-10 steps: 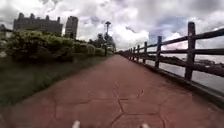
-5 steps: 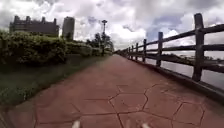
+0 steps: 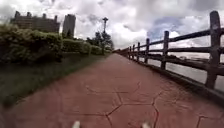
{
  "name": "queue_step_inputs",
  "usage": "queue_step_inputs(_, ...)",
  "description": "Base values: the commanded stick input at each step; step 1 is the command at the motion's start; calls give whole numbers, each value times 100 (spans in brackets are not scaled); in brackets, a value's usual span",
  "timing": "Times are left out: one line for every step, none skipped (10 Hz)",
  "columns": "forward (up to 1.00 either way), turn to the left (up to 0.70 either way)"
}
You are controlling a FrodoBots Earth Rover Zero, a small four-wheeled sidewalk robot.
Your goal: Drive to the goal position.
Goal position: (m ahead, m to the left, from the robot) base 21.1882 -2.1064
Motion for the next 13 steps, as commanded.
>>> queue_step_inputs(70, 0)
queue_step_inputs(70, 0)
queue_step_inputs(70, 0)
queue_step_inputs(70, 0)
queue_step_inputs(70, 0)
queue_step_inputs(70, 0)
queue_step_inputs(70, 0)
queue_step_inputs(70, 0)
queue_step_inputs(70, 0)
queue_step_inputs(70, 0)
queue_step_inputs(70, 0)
queue_step_inputs(70, 0)
queue_step_inputs(70, 0)
